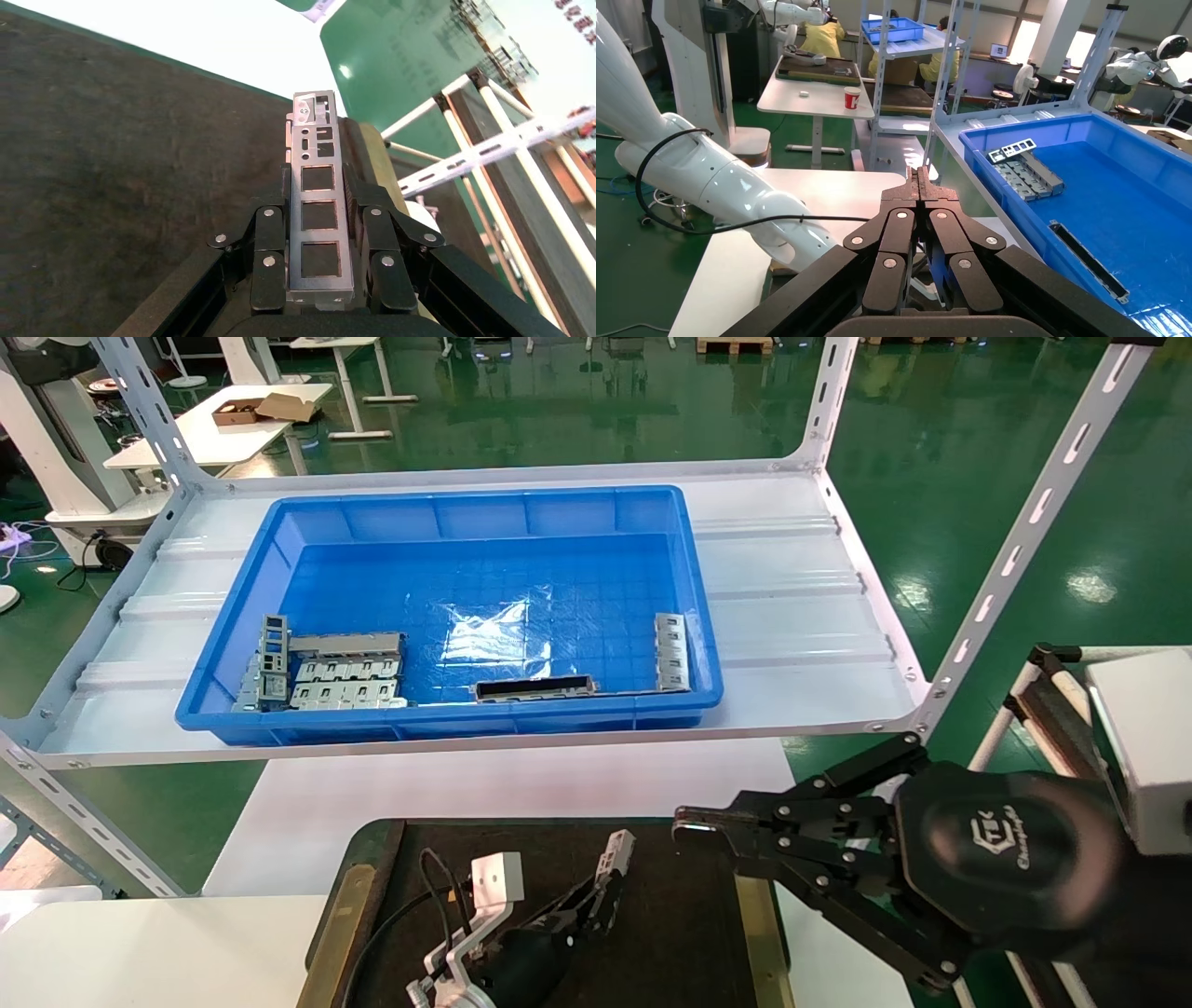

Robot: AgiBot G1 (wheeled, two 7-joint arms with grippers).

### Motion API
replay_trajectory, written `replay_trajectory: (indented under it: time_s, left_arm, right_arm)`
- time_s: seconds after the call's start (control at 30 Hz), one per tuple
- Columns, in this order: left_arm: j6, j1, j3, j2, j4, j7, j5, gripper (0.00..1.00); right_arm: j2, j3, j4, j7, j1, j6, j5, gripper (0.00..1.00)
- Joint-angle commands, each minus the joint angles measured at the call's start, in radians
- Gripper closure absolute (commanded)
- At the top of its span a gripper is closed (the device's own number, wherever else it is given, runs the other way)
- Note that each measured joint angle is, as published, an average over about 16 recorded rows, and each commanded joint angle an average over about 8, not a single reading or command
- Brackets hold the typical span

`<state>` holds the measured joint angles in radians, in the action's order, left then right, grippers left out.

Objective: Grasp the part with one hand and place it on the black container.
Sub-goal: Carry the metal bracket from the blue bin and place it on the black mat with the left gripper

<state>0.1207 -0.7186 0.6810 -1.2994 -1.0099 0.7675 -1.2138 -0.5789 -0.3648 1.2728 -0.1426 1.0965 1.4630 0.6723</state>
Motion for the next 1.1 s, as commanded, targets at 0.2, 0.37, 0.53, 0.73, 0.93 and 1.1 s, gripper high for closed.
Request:
replay_trajectory:
  time_s: [0.2, 0.37, 0.53, 0.73, 0.93, 1.1]
  left_arm:
    - [-0.054, 0.002, 0.002, -0.028, 0.044, 0.018, 0.011, 1.00]
    - [-0.083, 0.001, 0.013, -0.036, 0.068, 0.032, 0.021, 1.00]
    - [-0.106, -0.004, 0.028, -0.040, 0.087, 0.041, 0.030, 1.00]
    - [-0.126, -0.007, 0.046, -0.041, 0.097, 0.047, 0.036, 1.00]
    - [-0.138, -0.008, 0.059, -0.041, 0.105, 0.052, 0.040, 0.81]
    - [-0.139, -0.011, 0.067, -0.041, 0.115, 0.058, 0.043, 0.22]
  right_arm:
    - [0.000, 0.000, 0.000, 0.000, 0.000, 0.000, 0.000, 1.00]
    - [0.000, 0.000, 0.000, 0.000, 0.000, 0.000, 0.000, 1.00]
    - [0.000, 0.000, 0.000, 0.000, 0.000, 0.000, 0.000, 1.00]
    - [0.000, 0.000, 0.000, 0.000, 0.000, 0.000, 0.000, 1.00]
    - [0.000, 0.000, 0.000, 0.000, 0.000, 0.000, 0.000, 0.88]
    - [0.000, 0.000, 0.000, 0.000, 0.000, 0.000, 0.000, 0.30]
